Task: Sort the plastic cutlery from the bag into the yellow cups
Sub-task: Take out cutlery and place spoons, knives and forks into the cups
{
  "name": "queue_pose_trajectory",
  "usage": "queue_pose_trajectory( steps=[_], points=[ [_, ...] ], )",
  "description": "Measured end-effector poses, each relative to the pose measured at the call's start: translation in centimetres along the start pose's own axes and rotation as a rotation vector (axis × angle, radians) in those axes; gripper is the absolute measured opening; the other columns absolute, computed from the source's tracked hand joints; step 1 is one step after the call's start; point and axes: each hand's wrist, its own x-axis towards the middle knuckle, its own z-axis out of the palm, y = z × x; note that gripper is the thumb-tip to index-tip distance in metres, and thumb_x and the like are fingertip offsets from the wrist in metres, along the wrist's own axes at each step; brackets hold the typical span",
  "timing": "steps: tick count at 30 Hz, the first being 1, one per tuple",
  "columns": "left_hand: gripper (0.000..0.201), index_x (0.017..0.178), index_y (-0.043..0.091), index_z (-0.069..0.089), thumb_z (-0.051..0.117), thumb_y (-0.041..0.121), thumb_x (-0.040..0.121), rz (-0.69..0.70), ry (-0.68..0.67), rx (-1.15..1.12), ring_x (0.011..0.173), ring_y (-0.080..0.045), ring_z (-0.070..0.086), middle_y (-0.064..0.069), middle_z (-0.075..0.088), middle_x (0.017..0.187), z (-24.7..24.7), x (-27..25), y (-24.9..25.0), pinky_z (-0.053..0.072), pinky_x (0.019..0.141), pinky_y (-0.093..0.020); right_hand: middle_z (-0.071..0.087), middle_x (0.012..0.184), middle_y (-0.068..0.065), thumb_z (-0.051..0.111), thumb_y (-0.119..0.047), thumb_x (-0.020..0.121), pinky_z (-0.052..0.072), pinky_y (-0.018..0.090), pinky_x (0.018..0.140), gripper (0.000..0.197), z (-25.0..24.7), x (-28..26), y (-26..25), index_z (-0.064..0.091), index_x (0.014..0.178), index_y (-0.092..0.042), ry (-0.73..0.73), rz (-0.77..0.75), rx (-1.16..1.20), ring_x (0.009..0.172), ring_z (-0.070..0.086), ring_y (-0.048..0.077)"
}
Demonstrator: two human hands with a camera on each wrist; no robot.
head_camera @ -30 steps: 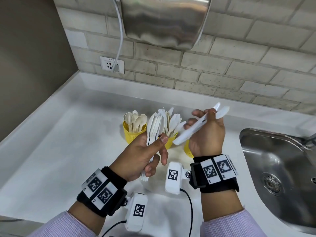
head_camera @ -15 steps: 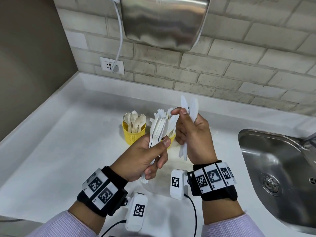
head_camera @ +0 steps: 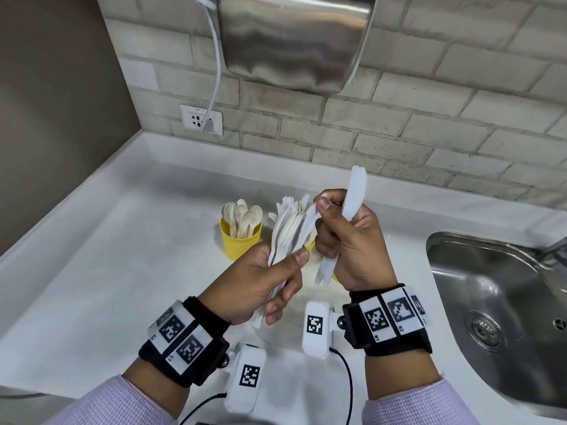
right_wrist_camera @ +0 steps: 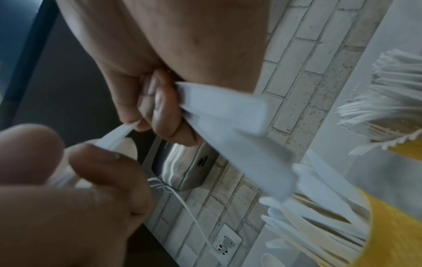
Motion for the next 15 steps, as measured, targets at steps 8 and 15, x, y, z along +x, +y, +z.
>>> queue_pose_trajectory(
  steps=[8, 15],
  points=[
    [0.045, 0.107, 0.008, 0.061, 0.057, 0.05, 0.091, -0.049, 0.065, 0.07, 0.032, -0.011, 0.031, -0.005, 0.055, 0.061, -0.1, 0.0, 0.1, 0.026, 0.038, -0.017, 0.025, 0.053, -0.005, 0.063, -0.018, 0.1, 0.019, 0.019, 0.042, 0.014, -0.1, 0.0, -0.9, 0.056, 0.088, -0.014, 0.11, 0.066, 0.036, 0.041, 0.02, 0.009],
    [0.039, 0.106, 0.01, 0.063, 0.056, 0.046, 0.094, -0.041, 0.071, 0.074, 0.032, -0.01, 0.029, -0.007, 0.053, 0.06, -0.1, 0.0, 0.3, 0.025, 0.039, -0.017, 0.036, 0.053, 0.001, 0.053, -0.024, 0.105, 0.019, 0.02, 0.041, 0.025, 0.9, -0.4, -0.2, 0.057, 0.088, -0.007, 0.091, 0.069, -0.094, 0.038, 0.024, 0.01]
  ],
)
